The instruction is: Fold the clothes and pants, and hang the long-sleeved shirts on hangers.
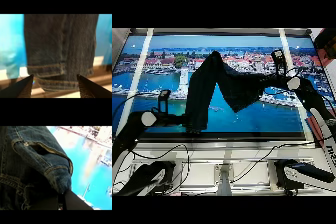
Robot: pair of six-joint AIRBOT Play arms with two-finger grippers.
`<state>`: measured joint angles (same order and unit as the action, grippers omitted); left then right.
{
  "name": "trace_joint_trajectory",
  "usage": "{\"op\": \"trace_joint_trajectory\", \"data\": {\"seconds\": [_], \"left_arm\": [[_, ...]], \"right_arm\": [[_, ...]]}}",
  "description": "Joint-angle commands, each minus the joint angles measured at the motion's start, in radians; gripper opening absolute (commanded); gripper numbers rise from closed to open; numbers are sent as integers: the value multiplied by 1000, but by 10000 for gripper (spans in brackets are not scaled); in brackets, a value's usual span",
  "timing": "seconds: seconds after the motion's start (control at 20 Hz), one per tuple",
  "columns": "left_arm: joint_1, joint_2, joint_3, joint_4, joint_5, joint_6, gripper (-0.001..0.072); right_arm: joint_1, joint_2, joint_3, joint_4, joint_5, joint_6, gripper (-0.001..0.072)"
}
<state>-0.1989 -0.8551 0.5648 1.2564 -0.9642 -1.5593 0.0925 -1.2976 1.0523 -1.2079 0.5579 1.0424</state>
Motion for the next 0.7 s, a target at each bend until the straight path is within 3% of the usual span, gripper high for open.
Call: {"op": "trace_joint_trajectory", "data": {"seconds": [0.0, 0.25, 0.3, 0.45, 0.5, 0.6, 0.65], "left_arm": [[-80, -47, -26, 1, 12, 57, 631], [-187, -127, -26, 167, 147, 26, 597], [-188, -142, -26, 210, 189, -50, 553], [-187, -188, -26, 357, 273, -272, 535], [-187, -202, -26, 372, 297, -301, 477], [-188, -209, -25, 369, 354, -301, 122], [-188, -208, -19, 367, 377, -300, 27]], "right_arm": [[-1, 1, 2, -1, 6, 4, 46], [-1, 1, 2, -1, 11, 4, 45], [-1, 1, 2, 0, 13, 4, 45], [-1, 1, 2, -1, 20, 4, 45], [-1, 1, 2, -1, 23, 4, 45], [-1, 1, 2, -1, 29, 4, 45], [-1, 1, 2, -1, 29, 3, 45]]}}
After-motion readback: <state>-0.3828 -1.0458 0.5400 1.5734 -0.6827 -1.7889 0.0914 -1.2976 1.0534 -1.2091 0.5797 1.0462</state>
